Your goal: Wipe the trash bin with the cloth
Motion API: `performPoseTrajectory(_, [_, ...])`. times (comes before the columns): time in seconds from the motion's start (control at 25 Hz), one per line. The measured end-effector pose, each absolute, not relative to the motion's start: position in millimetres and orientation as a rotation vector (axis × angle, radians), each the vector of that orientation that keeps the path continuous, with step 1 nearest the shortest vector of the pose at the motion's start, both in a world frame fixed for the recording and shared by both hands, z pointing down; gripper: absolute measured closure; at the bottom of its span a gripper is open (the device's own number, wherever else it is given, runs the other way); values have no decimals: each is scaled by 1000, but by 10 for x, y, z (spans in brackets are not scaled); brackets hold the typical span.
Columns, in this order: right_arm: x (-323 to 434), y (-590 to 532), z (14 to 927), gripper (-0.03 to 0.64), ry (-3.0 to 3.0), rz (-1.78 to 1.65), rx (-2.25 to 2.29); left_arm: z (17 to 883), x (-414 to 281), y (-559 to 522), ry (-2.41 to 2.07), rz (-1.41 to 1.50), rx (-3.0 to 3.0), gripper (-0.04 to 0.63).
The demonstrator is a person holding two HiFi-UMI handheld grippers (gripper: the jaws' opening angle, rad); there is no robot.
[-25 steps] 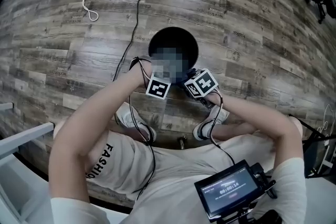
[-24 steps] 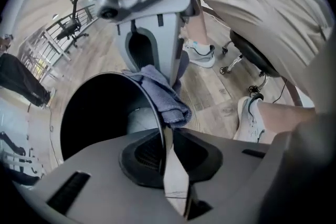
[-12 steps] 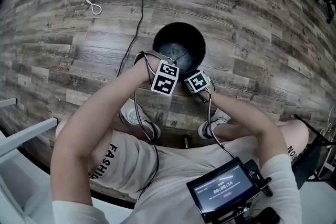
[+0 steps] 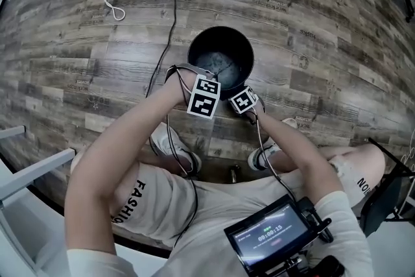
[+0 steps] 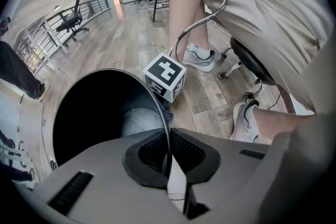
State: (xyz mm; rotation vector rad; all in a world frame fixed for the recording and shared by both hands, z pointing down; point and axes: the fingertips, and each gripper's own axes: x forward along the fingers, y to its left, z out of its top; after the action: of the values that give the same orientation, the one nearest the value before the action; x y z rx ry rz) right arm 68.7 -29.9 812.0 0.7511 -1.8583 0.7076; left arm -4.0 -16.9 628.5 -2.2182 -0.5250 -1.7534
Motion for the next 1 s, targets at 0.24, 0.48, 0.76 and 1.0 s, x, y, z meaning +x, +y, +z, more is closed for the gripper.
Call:
performPoseTrajectory(0.24, [687,-181,7461,540,-1913,747,656,6251,99,-192,-375,-1889,-2360,572])
performPoseTrajectory(0.48, [808,-105,6744,540,-1977,709,600,6214,281,-198,-162,-1916,-2537,571])
performPoseTrajectory(0.76, [723,-58,6081,540,-2030,801,614,5931,323,-76,-385,-1633,-2575,423])
performPoseTrajectory(1.0, [425,-122,5847,540,-2068,799,596,6247,-197,-181,-461,-1734,-2218,423])
